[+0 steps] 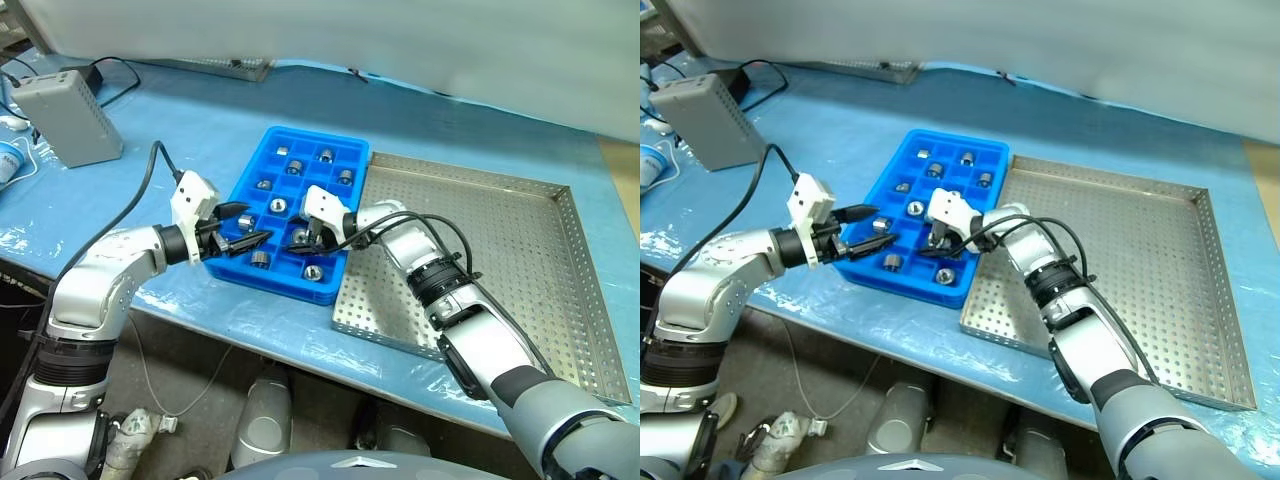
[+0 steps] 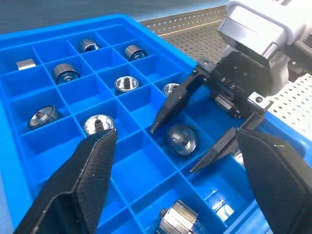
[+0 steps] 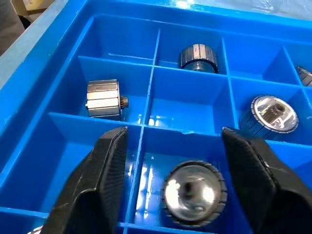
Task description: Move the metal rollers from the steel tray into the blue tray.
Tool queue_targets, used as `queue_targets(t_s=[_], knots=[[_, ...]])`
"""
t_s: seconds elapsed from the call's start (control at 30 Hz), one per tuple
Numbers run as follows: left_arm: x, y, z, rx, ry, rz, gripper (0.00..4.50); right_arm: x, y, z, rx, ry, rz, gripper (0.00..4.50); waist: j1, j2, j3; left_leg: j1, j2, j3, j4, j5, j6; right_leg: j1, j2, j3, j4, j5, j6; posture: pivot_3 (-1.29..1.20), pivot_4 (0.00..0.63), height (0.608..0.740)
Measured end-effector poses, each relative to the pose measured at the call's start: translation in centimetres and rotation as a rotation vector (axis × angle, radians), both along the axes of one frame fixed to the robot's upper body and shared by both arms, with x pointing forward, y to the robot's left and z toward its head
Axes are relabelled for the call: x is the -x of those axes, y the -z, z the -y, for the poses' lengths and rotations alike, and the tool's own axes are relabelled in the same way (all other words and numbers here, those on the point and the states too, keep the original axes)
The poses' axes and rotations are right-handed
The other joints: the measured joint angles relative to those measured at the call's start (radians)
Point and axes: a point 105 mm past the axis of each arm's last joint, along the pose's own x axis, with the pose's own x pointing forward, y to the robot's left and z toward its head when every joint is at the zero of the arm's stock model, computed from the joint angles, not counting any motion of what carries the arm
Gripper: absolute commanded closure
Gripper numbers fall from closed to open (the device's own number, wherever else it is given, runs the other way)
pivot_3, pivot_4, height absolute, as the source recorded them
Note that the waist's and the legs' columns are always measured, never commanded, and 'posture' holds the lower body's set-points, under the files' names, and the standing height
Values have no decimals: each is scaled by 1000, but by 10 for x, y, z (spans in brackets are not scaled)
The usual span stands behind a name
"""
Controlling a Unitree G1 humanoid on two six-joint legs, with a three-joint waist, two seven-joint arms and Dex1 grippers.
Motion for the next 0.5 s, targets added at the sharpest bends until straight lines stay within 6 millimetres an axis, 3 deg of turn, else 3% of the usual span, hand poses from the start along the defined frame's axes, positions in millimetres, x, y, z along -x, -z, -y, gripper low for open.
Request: queue_targets(t_s=[0.13, 0.3, 0.4, 0.5], knots=[[-4, -1, 16, 27, 44, 1, 386, -8, -30, 18, -83, 98, 72, 1547, 4, 0, 0, -1, 0, 0, 1, 0, 0, 0, 0, 0, 0, 0, 0, 409, 150, 740], [-14, -8, 41, 62, 100, 25, 386, -3, -61, 53, -243, 269, 97, 1547, -1, 0, 0, 0, 0, 0, 1, 1, -1, 0, 0, 1, 0, 0, 1, 307, 150, 740], [-19, -7, 58, 84, 139, 22, 386, 6, -66, 78, -305, 381, 89, 1547, -15, 0, 0, 0, -1, 0, 0, 3, -4, 0, 0, 1, 0, 0, 1, 238, 150, 740], [-21, -3, 79, 101, 212, 4, 386, 17, -53, 108, -310, 533, 74, 1547, -30, 0, 0, -1, -1, 1, 1, 3, -4, 0, 0, 1, -1, 0, 2, 177, 150, 740]])
